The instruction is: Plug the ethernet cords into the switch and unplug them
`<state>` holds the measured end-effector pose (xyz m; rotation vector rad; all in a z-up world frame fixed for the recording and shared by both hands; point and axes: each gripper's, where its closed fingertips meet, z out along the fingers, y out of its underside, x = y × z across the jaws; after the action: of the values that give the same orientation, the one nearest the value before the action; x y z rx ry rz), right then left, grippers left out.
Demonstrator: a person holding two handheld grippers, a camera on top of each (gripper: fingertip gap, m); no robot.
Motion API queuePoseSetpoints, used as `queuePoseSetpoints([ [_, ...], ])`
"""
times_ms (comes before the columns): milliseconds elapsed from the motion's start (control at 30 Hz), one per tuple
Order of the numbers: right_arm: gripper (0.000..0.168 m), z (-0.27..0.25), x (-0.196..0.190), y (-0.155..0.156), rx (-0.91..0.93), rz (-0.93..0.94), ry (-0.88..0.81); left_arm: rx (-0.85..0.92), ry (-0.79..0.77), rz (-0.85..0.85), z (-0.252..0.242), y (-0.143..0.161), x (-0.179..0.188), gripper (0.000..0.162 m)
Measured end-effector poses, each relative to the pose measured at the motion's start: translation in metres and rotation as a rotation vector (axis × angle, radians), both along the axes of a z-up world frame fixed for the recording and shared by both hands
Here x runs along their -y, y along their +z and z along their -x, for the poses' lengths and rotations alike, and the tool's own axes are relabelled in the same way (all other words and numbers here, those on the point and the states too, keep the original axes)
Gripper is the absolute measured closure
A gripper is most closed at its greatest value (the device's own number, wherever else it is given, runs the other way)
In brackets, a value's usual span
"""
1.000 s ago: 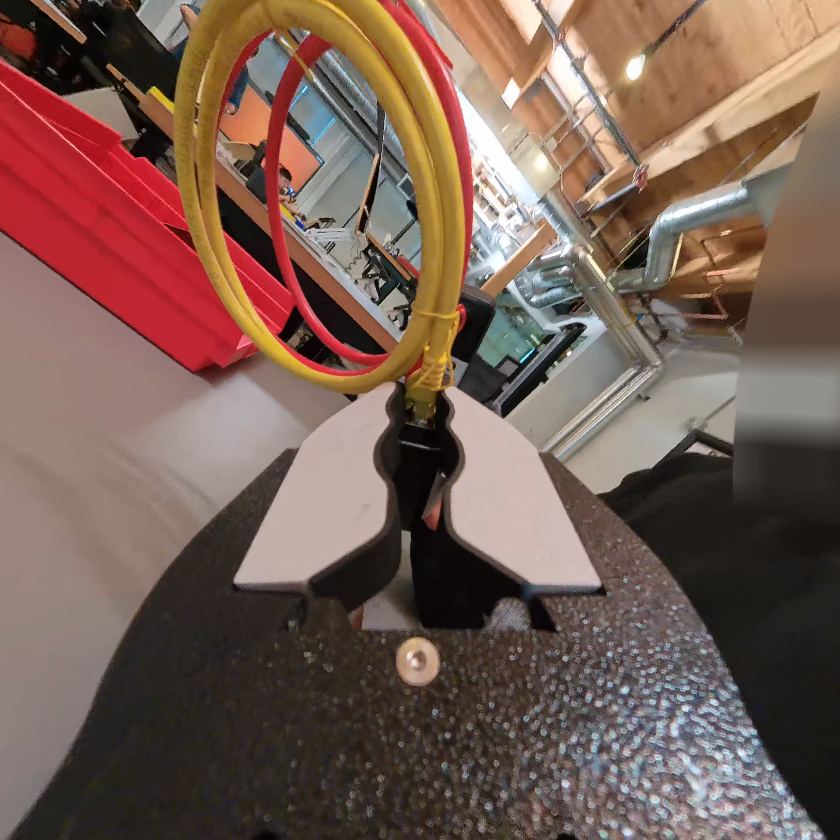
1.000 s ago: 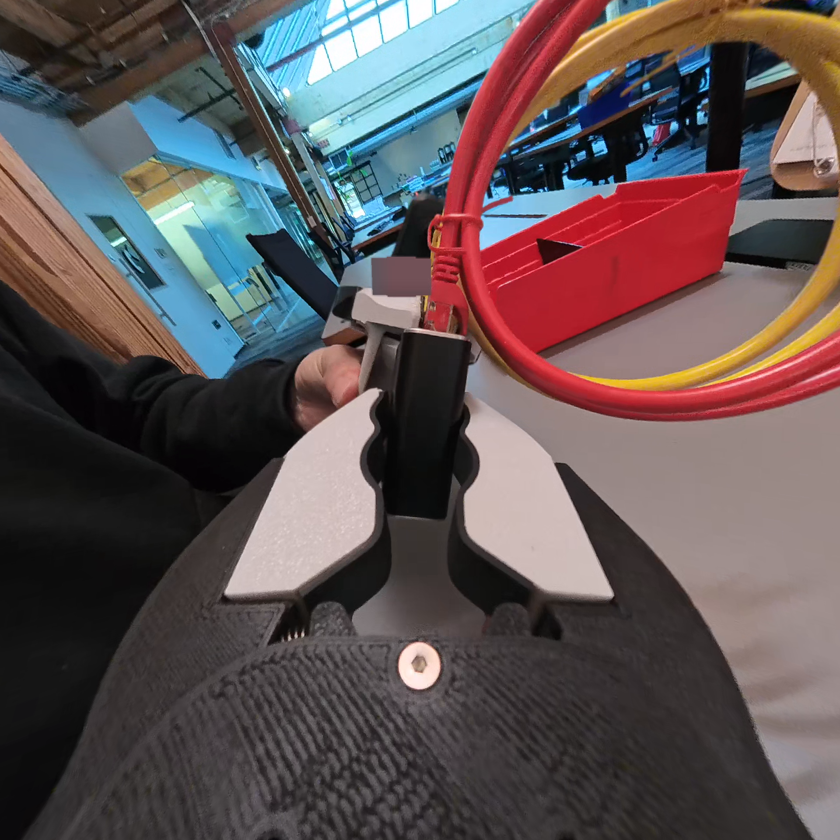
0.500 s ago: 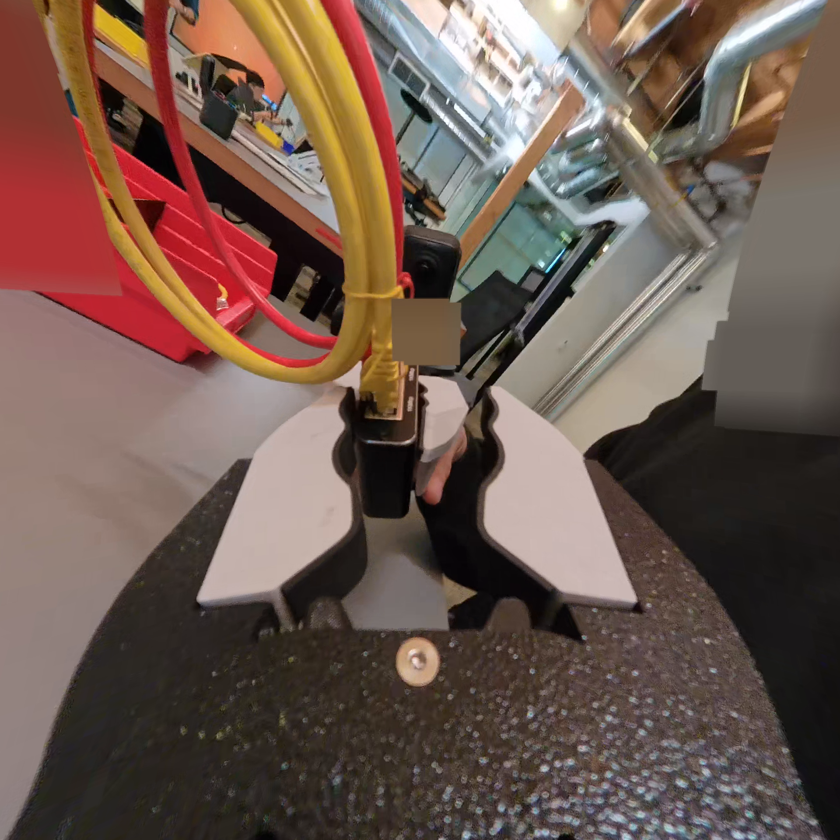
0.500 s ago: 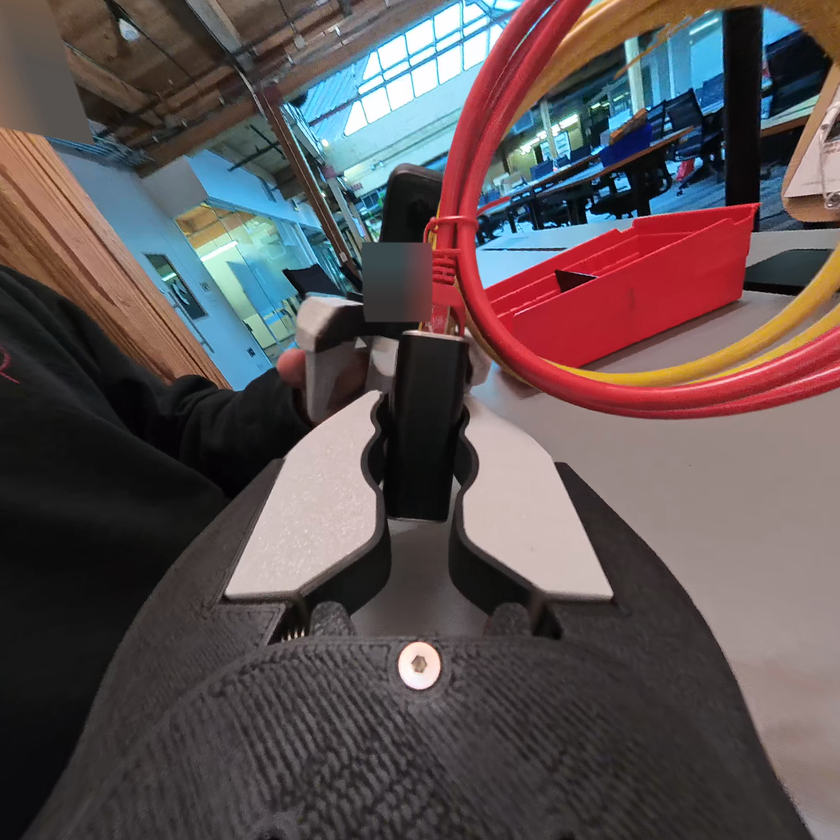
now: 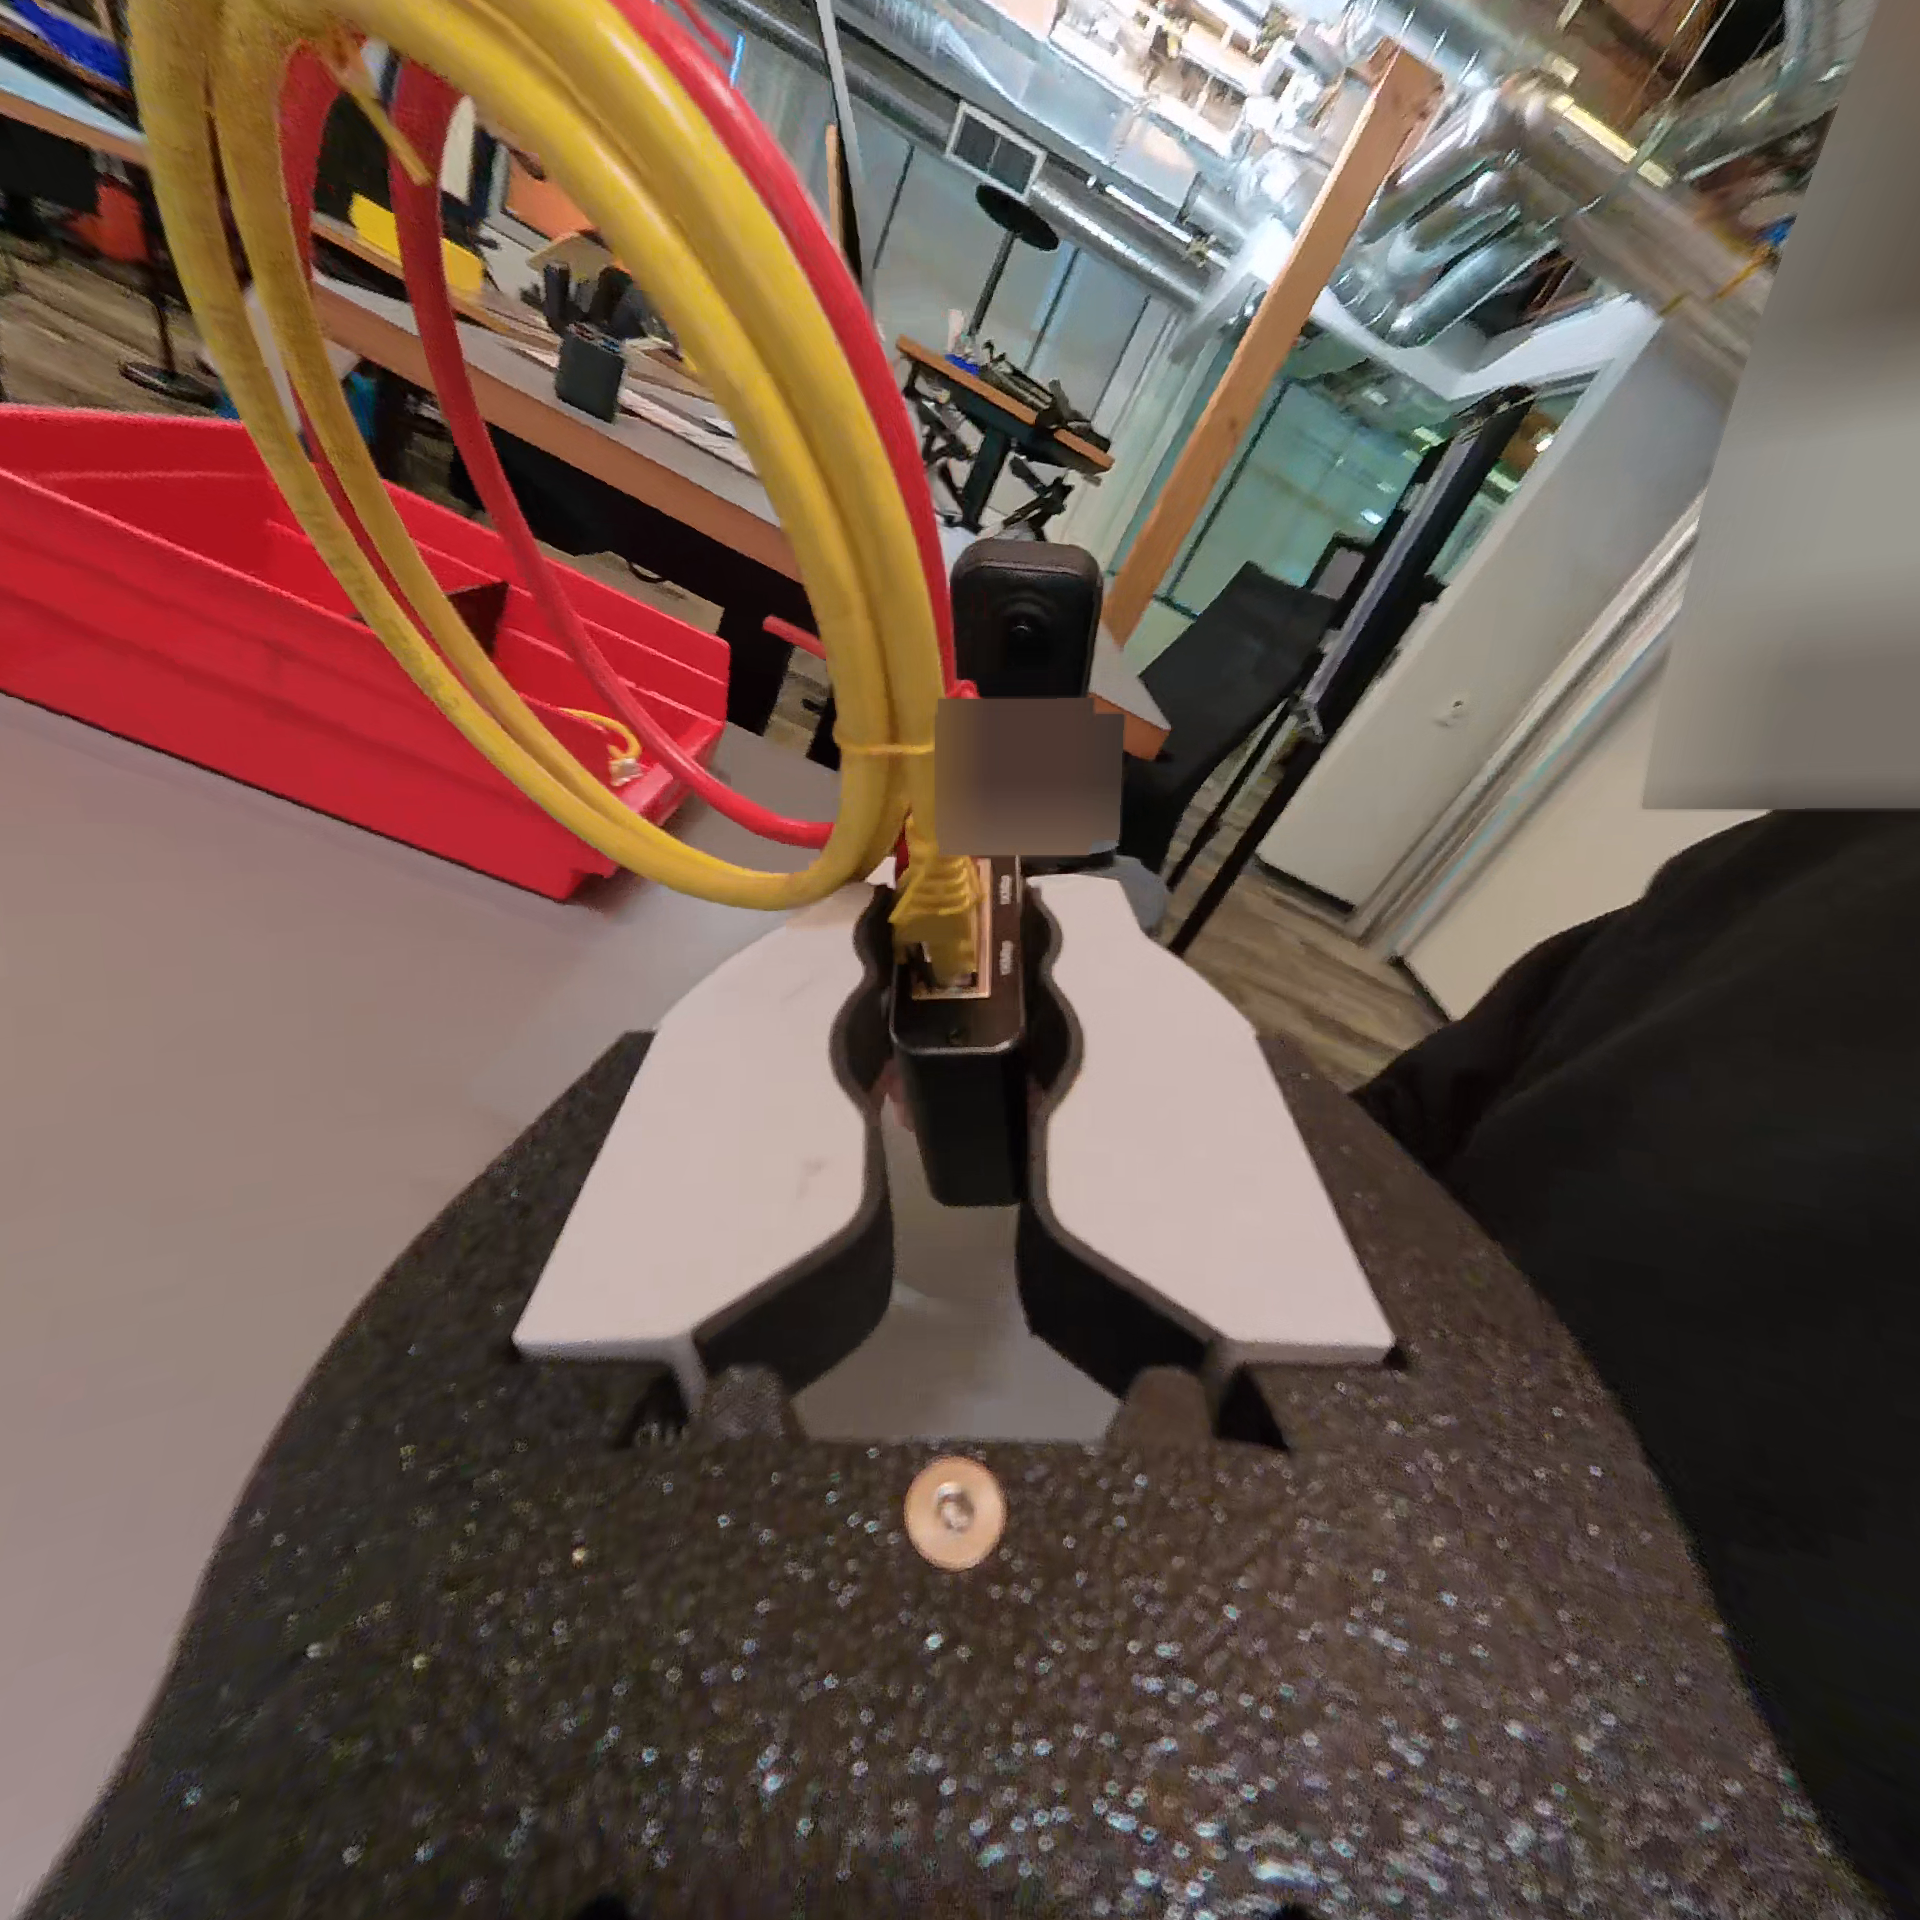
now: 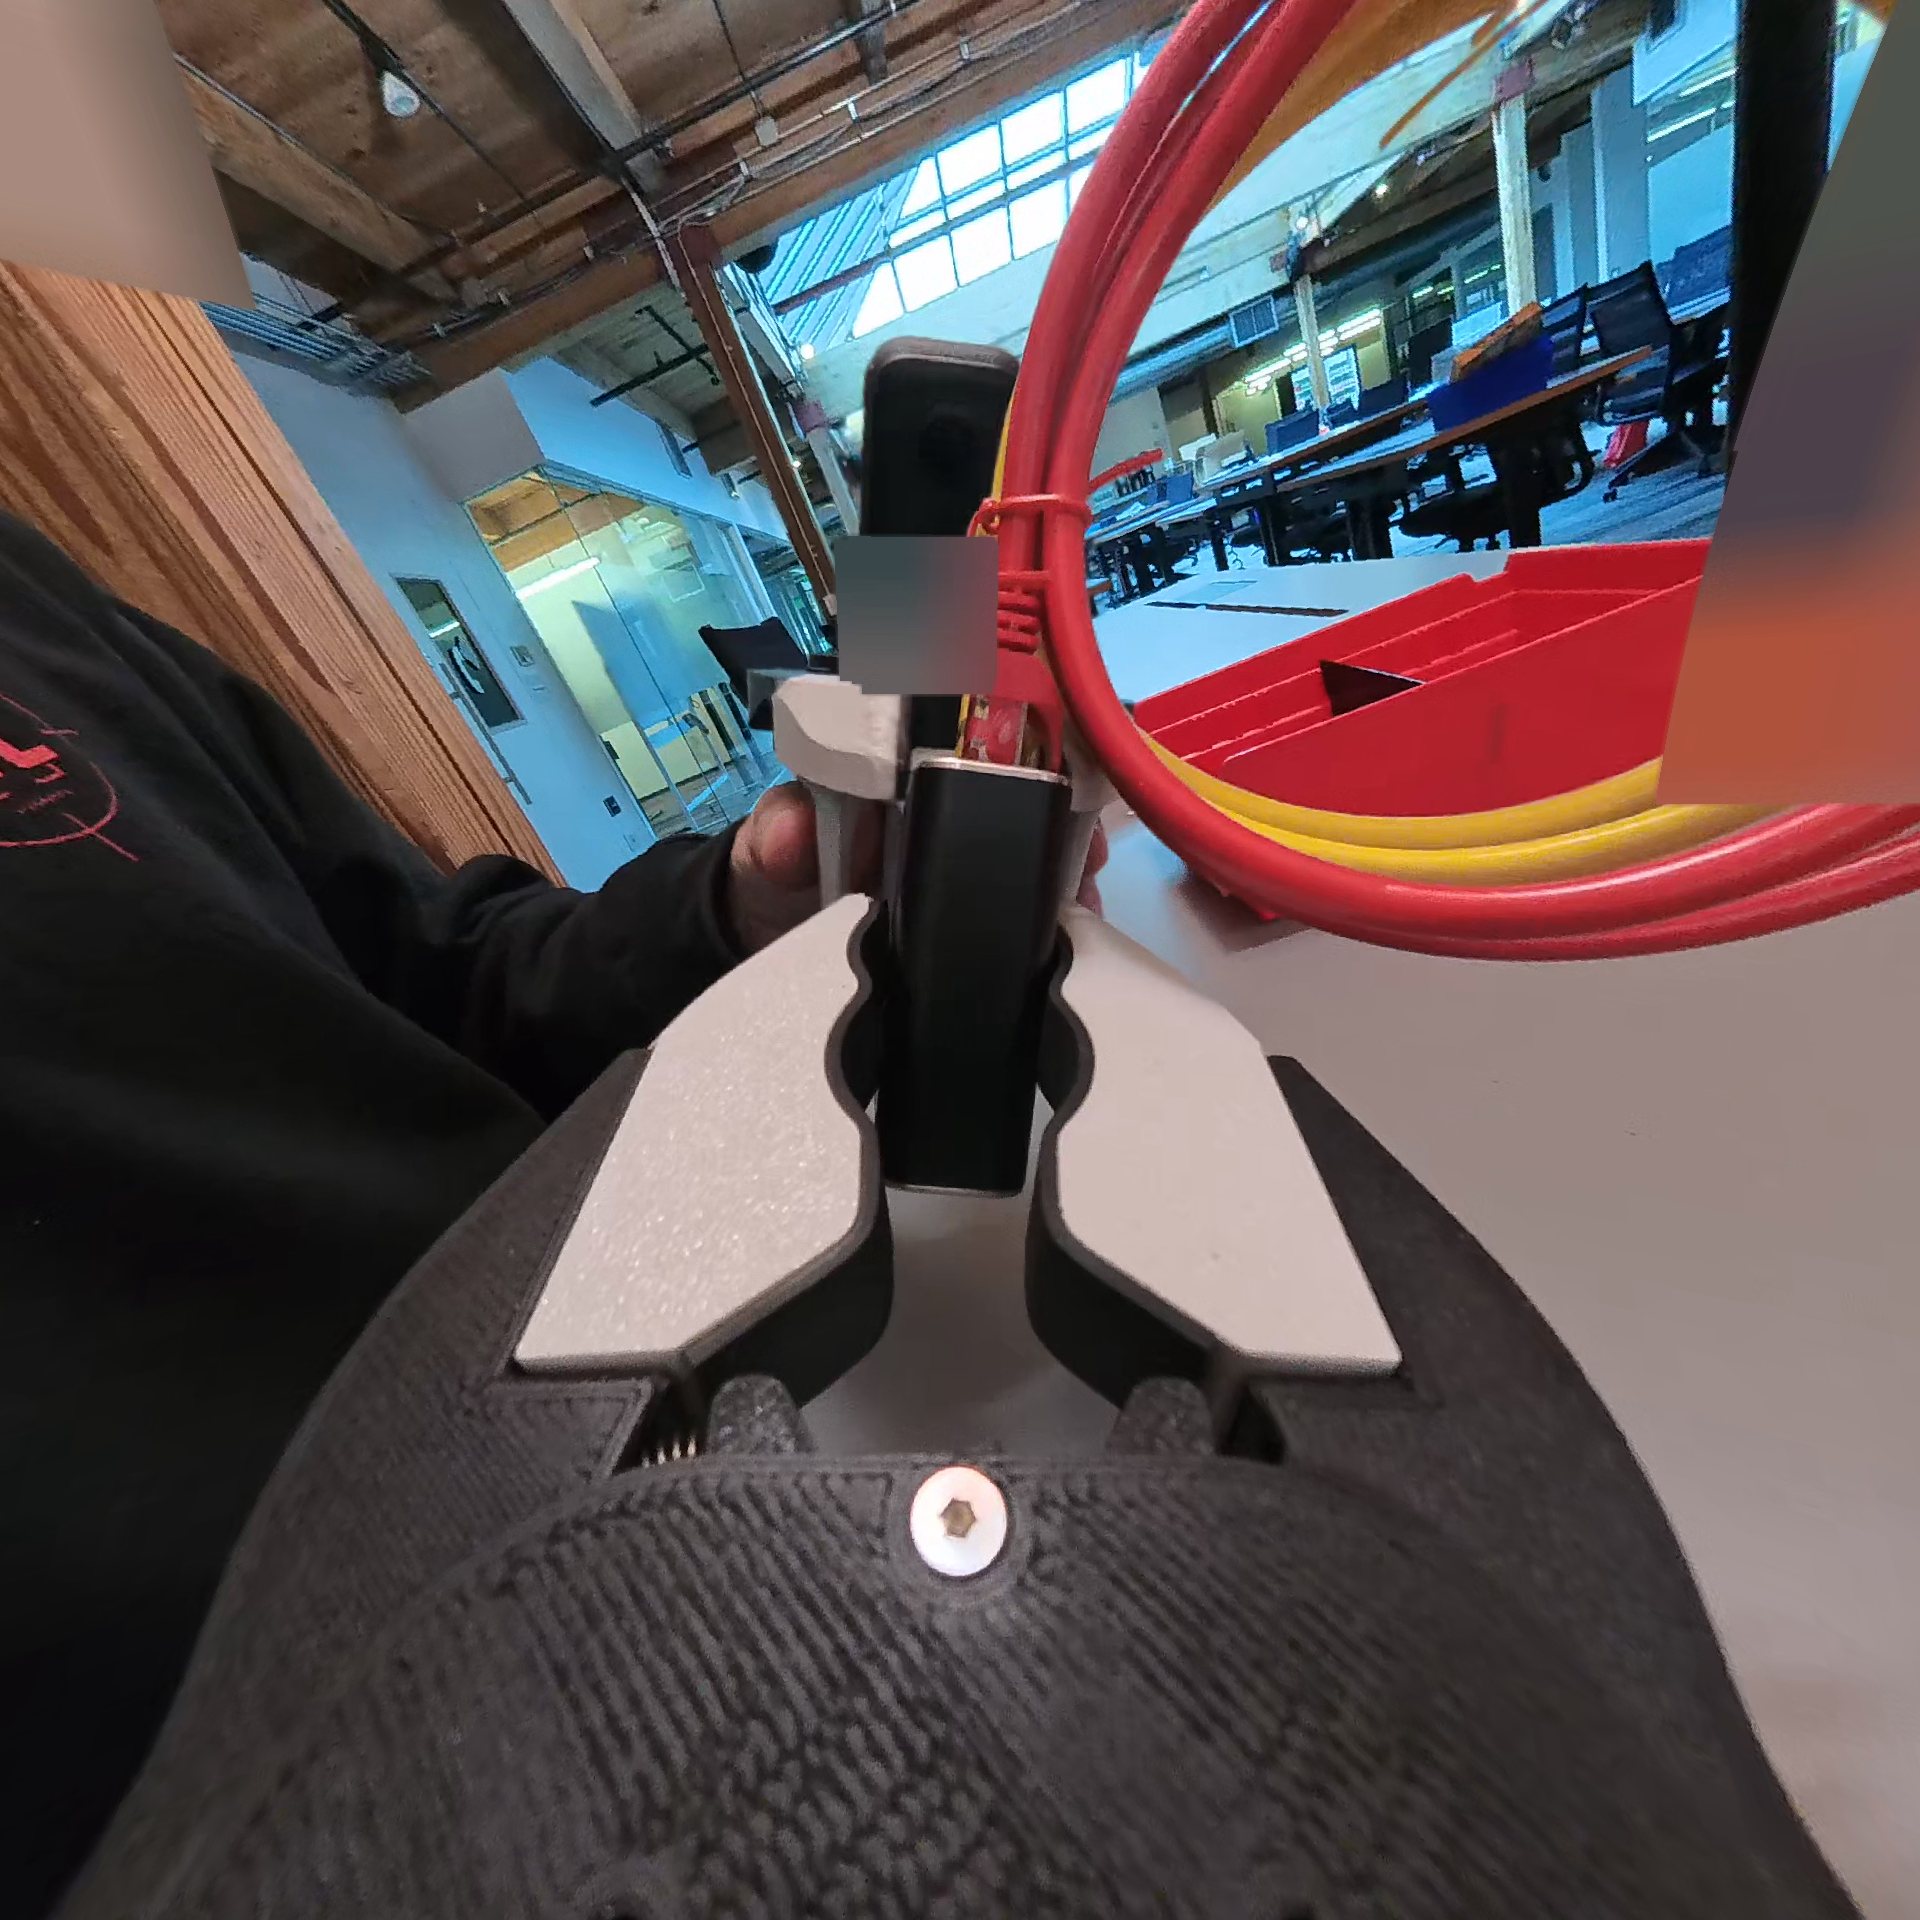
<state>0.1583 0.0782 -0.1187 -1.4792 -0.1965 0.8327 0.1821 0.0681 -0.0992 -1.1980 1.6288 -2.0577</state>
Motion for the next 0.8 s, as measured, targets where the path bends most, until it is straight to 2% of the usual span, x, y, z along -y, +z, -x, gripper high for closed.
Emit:
queuePoseSetpoints([
  [100,0.141,0.0,-0.001,0.001,-0.009,-0.009,-0.004,0.03,0.05,-0.047,-0.001,0.001,0.0,0.137],
  [200,0.141,-0.003,-0.001,0.0,0.009,-0.01,-0.023,0.031,0.04,-0.052,-0.001,0.001,0.004,0.123],
  [267,0.141,-0.005,-0.001,-0.004,0.033,0.008,-0.035,0.017,0.04,-0.083,-0.001,-0.002,0.005,0.12],
  [467,0.141,0.001,0.003,0.004,0.038,-0.035,-0.006,0.066,0.037,-0.012,0.0,0.008,0.005,0.139],
  [800,0.141,0.004,0.003,0.003,0.05,-0.034,0.002,0.106,0.02,-0.02,0.002,0.009,0.006,0.138],
])
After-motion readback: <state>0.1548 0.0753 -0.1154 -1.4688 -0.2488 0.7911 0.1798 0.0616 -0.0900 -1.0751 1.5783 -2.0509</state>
